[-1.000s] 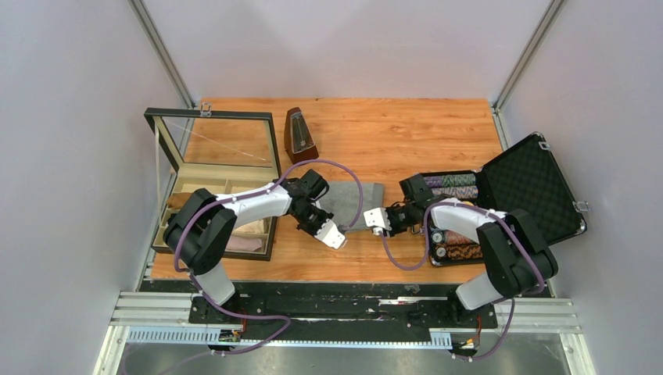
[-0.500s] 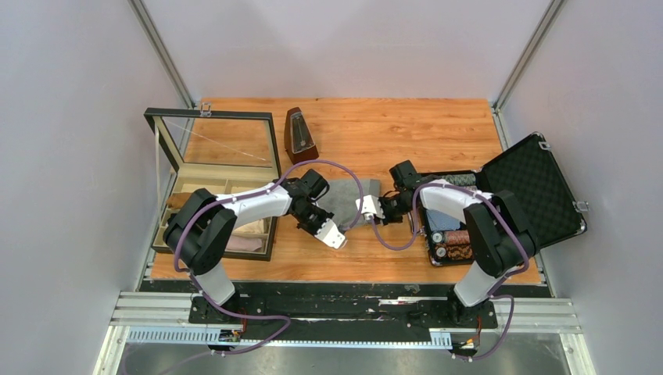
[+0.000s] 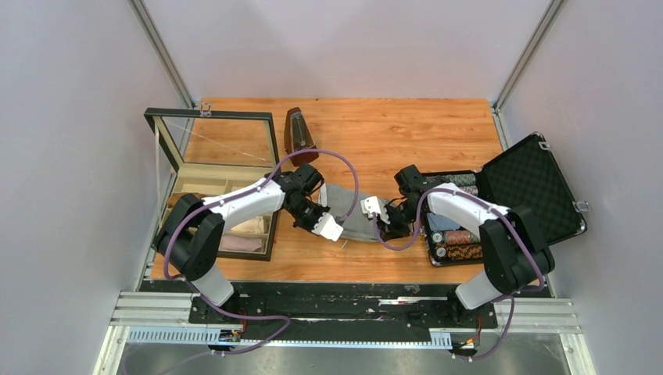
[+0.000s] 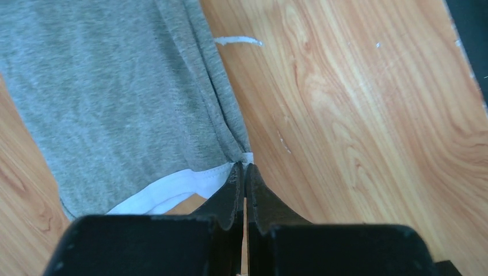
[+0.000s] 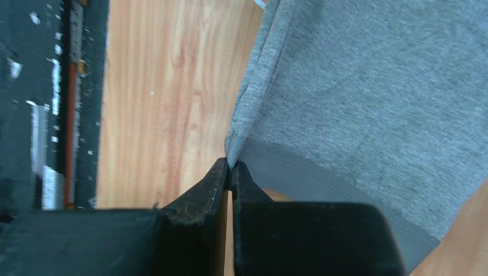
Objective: Roll the underwear
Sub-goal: Fold the underwear at the center of the board.
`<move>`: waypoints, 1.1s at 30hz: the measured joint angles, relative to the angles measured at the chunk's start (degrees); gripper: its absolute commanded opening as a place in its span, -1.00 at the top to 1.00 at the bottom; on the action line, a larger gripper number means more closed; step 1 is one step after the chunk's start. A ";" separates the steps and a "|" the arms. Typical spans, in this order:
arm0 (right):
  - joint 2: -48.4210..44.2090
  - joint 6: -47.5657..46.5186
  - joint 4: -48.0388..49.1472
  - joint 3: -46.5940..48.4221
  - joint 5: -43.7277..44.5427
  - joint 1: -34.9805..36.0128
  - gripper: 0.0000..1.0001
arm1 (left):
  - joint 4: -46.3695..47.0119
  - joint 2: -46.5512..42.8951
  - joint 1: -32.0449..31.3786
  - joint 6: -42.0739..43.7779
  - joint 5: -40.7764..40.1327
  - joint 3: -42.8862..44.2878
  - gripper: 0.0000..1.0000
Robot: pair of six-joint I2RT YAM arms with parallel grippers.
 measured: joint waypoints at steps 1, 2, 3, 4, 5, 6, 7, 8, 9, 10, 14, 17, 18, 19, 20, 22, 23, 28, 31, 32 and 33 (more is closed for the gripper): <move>0.02 1.36 -0.61 0.00 -0.52 0.00 1.00 | -1.62 0.13 0.02 -0.37 0.70 1.14 1.00; 0.04 2.58 -1.07 0.00 -1.01 0.00 1.00 | -2.97 0.48 0.04 -0.63 1.36 2.21 1.00; 0.11 3.93 -1.51 0.00 -1.51 0.00 1.00 | -4.39 0.98 0.09 -0.85 1.81 3.32 1.00; 0.31 5.33 -2.01 0.00 -2.05 -0.02 1.00 | -5.97 1.77 0.13 -1.03 2.34 4.50 1.00; 0.55 6.67 -2.60 0.00 -2.64 -0.07 1.00 | -7.41 2.51 0.17 -1.22 2.82 5.51 1.00; 0.83 7.96 -3.21 0.04 -3.28 -0.22 1.00 | -9.40 3.56 0.26 -1.27 3.43 6.82 1.00; 1.07 8.85 -3.78 0.15 -3.82 -0.39 1.00 | -11.63 4.76 0.35 -1.42 4.15 8.35 1.00; 1.29 9.99 -4.66 0.42 -4.48 -0.70 1.00 | -13.20 5.75 0.44 -1.53 4.70 9.46 1.00; 1.40 10.82 -5.40 0.74 -5.01 -1.01 1.00 | -15.13 6.78 0.59 -1.62 5.25 10.80 1.00; 1.42 11.61 -6.21 1.22 -5.60 -1.40 1.00 | -17.00 7.72 0.74 -1.70 5.90 12.17 1.00; 2.10 14.19 -9.90 4.28 -8.02 -3.78 1.00 | -21.97 10.10 1.77 -2.64 7.69 17.20 1.00; 4.26 15.34 -12.37 6.88 -9.88 -6.49 1.00 | -23.89 11.17 2.60 -3.61 8.52 20.68 1.00; 5.38 15.72 -13.60 8.00 -10.56 -7.67 1.00 | -24.46 11.72 2.84 -3.96 8.83 22.14 1.00; 6.38 15.93 -14.53 8.87 -11.02 -8.59 1.00 | -24.90 12.37 2.97 -4.20 9.01 23.41 1.00; 7.74 16.15 -15.69 10.05 -11.54 -9.60 1.00 | -25.27 13.14 3.19 -4.42 9.09 24.79 1.00; 10.67 16.39 -17.86 12.57 -12.37 -11.41 1.00 | -25.73 14.95 3.45 -4.76 9.25 27.34 1.00; 12.22 16.57 -18.91 13.86 -12.74 -12.26 1.00 | -26.01 16.02 3.58 -5.07 9.27 28.63 1.00; 18.45 17.59 -22.86 19.54 -14.16 -15.87 1.00 | -26.38 21.22 4.68 -6.56 8.79 34.84 1.00; 21.09 18.34 -24.57 23.10 -14.91 -17.42 1.00 | -26.16 23.91 5.09 -7.28 8.13 37.79 1.00; 21.84 18.56 -24.83 24.06 -15.13 -17.75 1.00 | -26.10 24.50 5.16 -7.58 7.89 38.34 1.00; 22.60 18.75 -25.20 25.07 -15.28 -18.10 1.00 | -26.12 25.14 5.27 -7.98 7.65 39.01 1.00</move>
